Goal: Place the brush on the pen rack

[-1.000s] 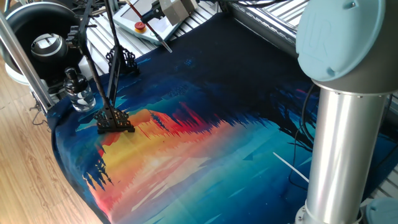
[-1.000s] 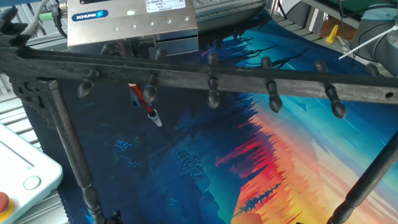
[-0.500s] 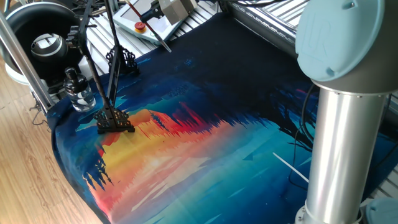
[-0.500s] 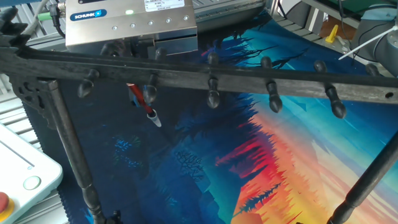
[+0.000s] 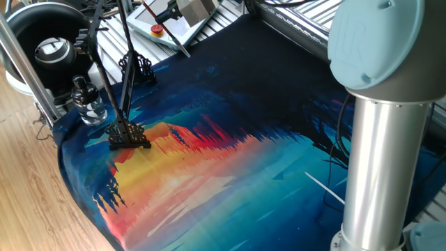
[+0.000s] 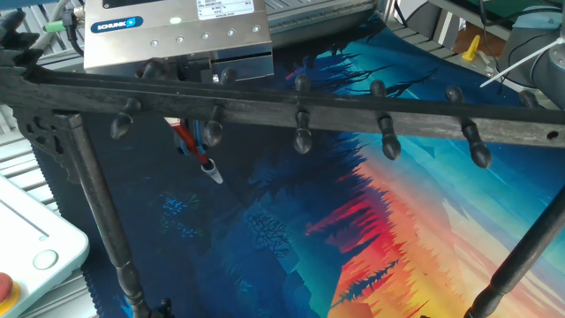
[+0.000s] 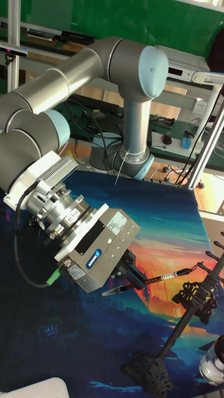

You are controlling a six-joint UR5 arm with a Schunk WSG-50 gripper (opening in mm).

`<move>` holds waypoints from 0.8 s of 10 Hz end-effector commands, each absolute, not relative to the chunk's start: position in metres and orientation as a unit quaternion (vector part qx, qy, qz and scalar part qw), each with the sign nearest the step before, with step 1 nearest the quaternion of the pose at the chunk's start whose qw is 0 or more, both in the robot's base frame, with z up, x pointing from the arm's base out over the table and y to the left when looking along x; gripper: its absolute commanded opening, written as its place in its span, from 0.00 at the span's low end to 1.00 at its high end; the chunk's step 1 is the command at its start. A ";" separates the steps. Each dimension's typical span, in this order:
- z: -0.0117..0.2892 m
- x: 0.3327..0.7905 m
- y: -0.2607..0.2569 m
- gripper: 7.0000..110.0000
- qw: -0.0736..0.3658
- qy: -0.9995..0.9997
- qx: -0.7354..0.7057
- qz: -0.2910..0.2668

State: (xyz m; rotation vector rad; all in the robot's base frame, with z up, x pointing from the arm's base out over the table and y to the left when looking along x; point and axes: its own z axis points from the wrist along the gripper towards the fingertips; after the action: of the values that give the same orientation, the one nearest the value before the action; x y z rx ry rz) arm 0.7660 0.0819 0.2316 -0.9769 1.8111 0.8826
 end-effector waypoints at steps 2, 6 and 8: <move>0.236 0.770 0.081 0.00 0.442 0.724 -0.390 0.358; 0.234 0.773 0.083 0.00 0.439 0.728 -0.389 0.355; 0.234 0.775 0.086 0.00 0.438 0.729 -0.388 0.355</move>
State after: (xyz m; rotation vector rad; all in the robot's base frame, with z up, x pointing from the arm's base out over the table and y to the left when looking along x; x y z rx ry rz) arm 0.7707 0.0851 0.2305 -0.9767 1.8143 0.8844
